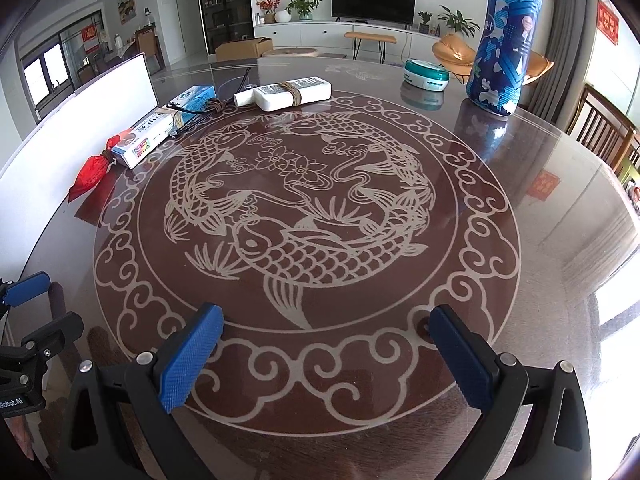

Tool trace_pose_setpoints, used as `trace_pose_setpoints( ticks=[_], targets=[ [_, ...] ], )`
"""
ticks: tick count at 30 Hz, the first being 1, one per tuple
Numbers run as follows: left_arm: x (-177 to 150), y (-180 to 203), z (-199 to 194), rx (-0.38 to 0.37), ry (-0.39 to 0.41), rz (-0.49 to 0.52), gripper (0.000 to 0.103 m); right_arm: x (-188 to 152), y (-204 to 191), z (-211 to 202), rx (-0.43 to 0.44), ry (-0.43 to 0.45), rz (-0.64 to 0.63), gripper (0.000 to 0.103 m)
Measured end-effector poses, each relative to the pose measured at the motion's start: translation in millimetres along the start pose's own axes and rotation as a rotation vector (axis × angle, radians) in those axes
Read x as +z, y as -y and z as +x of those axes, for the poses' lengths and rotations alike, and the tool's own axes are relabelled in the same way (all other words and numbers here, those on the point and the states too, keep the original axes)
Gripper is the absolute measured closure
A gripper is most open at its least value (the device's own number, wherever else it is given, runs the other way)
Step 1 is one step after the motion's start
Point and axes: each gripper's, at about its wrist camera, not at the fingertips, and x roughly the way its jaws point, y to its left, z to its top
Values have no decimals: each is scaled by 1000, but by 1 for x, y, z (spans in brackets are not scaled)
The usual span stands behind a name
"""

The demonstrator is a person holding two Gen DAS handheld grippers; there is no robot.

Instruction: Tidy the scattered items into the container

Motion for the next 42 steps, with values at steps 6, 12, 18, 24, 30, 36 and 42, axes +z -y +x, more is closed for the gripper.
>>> trace_pose_setpoints(
  ticks=[6,12,18,24,30,36,42],
  targets=[
    [0,3,3,-4,12,16,7,0,0,0,0,0,0,0],
    [-2,2,4,0,14,10,0,0,0,0,0,0,0,0],
    [-2,2,4,0,14,9,0,0,0,0,0,0,0,0],
    [-2,3,4,0,14,9,0,0,0,0,0,0,0,0],
    [-2,3,4,0,14,9,0,0,0,0,0,0,0,0],
    [-2,3,4,0,14,9,0,0,0,0,0,0,0,0],
    [-2,3,4,0,14,8,0,0,0,0,0,-1,0,0]
  ],
)
